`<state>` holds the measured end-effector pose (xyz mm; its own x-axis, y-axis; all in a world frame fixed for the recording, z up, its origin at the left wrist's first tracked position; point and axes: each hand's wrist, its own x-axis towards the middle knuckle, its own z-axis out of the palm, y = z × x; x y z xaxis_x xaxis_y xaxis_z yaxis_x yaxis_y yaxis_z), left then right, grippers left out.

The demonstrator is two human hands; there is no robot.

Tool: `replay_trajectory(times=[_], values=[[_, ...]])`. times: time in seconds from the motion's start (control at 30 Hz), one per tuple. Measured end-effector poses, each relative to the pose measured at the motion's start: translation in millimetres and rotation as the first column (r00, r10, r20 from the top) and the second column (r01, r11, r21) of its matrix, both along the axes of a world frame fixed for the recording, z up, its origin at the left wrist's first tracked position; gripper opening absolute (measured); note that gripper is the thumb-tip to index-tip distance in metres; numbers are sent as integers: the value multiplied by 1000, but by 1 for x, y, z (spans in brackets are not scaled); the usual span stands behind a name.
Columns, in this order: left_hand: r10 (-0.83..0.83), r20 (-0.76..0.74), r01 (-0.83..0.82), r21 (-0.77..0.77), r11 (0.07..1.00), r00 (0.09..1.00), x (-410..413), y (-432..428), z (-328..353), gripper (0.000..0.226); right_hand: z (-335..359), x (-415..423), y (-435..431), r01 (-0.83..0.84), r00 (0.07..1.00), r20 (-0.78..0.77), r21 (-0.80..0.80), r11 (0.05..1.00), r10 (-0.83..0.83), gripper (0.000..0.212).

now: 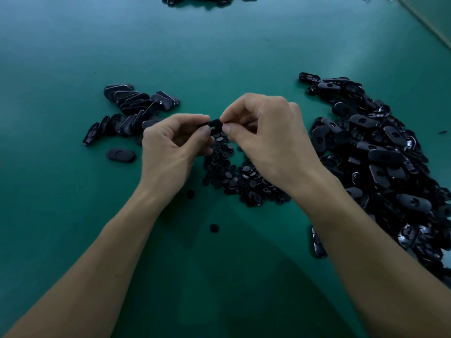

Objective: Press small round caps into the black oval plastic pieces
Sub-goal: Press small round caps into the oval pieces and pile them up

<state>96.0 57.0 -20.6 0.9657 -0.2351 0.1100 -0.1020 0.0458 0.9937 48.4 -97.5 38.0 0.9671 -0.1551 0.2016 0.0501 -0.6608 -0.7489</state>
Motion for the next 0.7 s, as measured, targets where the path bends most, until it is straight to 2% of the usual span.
replay_trajectory(times=[0.1,0.3,0.7], values=[[-24,21,24,4,1000,999,-2,0,2,14,-1,0,3,1,1000,7,-29,1000,-1,8],[-37,19,38,-42,998,999,-4,-2,4,15,0,0,6,36,999,39,25,999,-37,13],[-56,37,58,-35,998,998,-5,-4,4,18,-3,-1,8,46,999,-14,8,999,-46,12]])
